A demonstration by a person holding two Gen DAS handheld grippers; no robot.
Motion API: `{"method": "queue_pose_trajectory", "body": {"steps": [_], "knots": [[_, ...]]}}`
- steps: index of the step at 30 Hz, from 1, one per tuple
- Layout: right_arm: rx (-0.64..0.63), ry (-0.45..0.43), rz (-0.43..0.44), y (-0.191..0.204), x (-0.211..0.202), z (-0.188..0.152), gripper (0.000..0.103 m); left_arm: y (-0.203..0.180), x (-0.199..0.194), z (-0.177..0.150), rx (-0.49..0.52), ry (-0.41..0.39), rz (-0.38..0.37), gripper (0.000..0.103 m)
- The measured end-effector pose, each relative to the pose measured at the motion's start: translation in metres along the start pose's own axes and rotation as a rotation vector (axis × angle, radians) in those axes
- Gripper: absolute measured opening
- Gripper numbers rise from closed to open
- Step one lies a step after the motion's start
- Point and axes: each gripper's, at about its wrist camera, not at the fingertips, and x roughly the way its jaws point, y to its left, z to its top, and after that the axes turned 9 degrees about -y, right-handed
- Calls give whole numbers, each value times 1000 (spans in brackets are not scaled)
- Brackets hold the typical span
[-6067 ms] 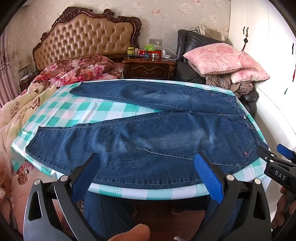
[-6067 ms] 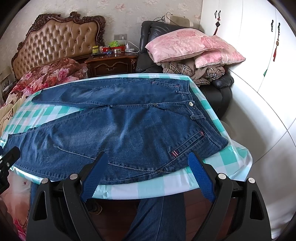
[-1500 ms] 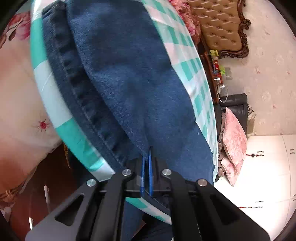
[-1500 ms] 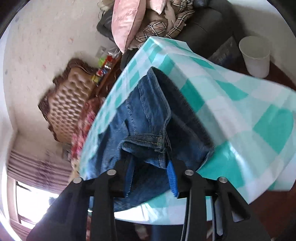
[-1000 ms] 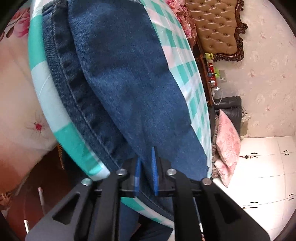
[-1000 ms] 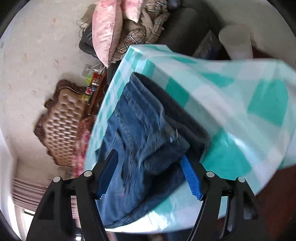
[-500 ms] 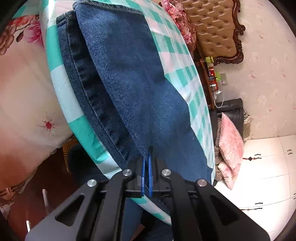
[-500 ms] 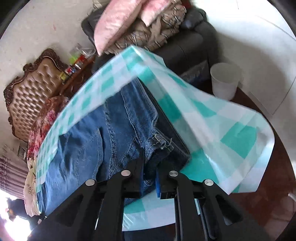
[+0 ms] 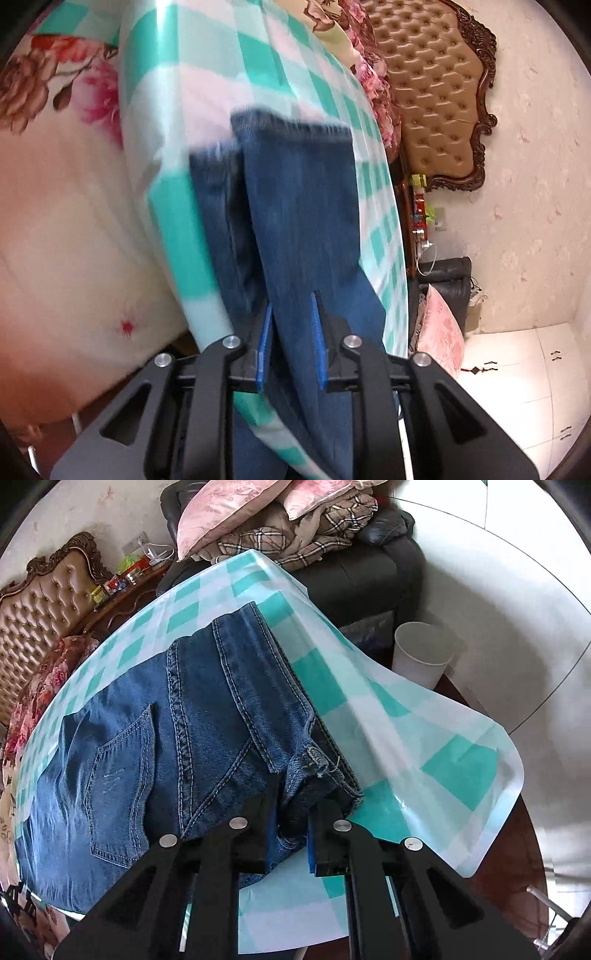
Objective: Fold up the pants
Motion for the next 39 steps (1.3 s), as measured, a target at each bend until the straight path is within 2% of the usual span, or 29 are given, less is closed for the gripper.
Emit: {"method": "queue_pose_trajectory", "body": {"steps": [3, 5, 6, 8, 9, 10, 11, 12, 13, 14, 15, 17, 18, 19, 21, 22, 23, 24, 25, 26, 27, 28, 29, 31, 32, 34, 35, 37, 39], "knots": [[-1, 0, -9, 0, -1, -1, 8, -13, -19, 0, 56, -42, 44, 3], [-4, -3, -17, 2, -1, -1, 7, -13, -19, -4, 90, -48, 98, 3], [-8, -4, -25, 3, -1, 0, 7, -4, -16, -4, 74, -48, 155, 5], [-28, -5, -42, 5, -2, 0, 7, 2, -21, -3, 51, -60, 126, 6], [-35, -6, -45, 5, -4, 0, 8, -6, -30, -4, 100, -118, 182, 13], [-34, -6, -42, 4, -7, 0, 11, -13, -41, -6, 148, -189, 237, 41], [-32, -10, -45, 3, -10, 1, 14, -24, -55, -8, 197, -282, 257, 53], [-33, -19, -52, 0, -15, 1, 23, -33, -61, -9, 240, -322, 260, 59], [-38, -37, -83, -3, -25, 2, 44, -46, -64, -13, 312, -344, 265, 59], [-46, -57, -130, -4, -32, 3, 52, -62, -64, -21, 405, -354, 267, 61], [-63, -92, -207, -7, -42, 4, 57, -84, -61, -35, 536, -358, 265, 62], [-96, -153, -313, -7, -59, 10, 57, -128, -43, -72, 781, -334, 230, 73], [-125, -189, -342, 0, -65, 16, 57, -147, -31, -92, 875, -314, 209, 80], [-173, -219, -331, 12, -68, 22, 57, -168, -14, -113, 969, -276, 181, 81], [-316, -267, -182, 58, -63, 34, 57, -207, 23, -172, 1165, -152, 91, 81], [-371, -281, -111, 81, -56, 38, 57, -221, 37, -199, 1226, -111, 55, 79], [-441, -289, -56, 109, -44, 40, 57, -243, 60, -236, 1282, -16, -19, 78], [-513, -277, -4, 137, -28, 42, 57, -257, 79, -263, 1305, 62, -91, 62], [-552, -271, 46, 154, -18, 43, 56, -268, 98, -286, 1323, 126, -133, 46], [-606, -276, 97, 177, -2, 44, 56, -276, 114, -306, 1340, 176, -155, 41], [-656, -268, 104, 194, 16, 45, 55, -289, 140, -336, 1361, 259, -197, 28], [-683, -249, 100, 203, 28, 46, 54, -295, 155, -349, 1363, 299, -214, 19], [-702, -229, 94, 210, 46, 47, 53, -305, 173, -364, 1360, 333, -222, 19], [-688, -182, 50, 206, 72, 49, 50, -326, 208, -392, 1361, 373, -244, 19], [-656, -171, 64, 197, 80, 50, 50, -329, 216, -399, 1373, 383, -244, 19], [-592, -186, 84, 183, 82, 52, 53, -329, 247, -413, 1418, 416, -198, 19], [-577, -198, 73, 179, 84, 51, 53, -329, 258, -418, 1442, 402, -149, 19], [-572, -209, 47, 179, 84, 48, 53, -326, 270, -404, 1452, 317, -70, 18], [-569, -210, 23, 180, 85, 48, 53, -330, 256, -394, 1420, 267, -103, 17]]}}
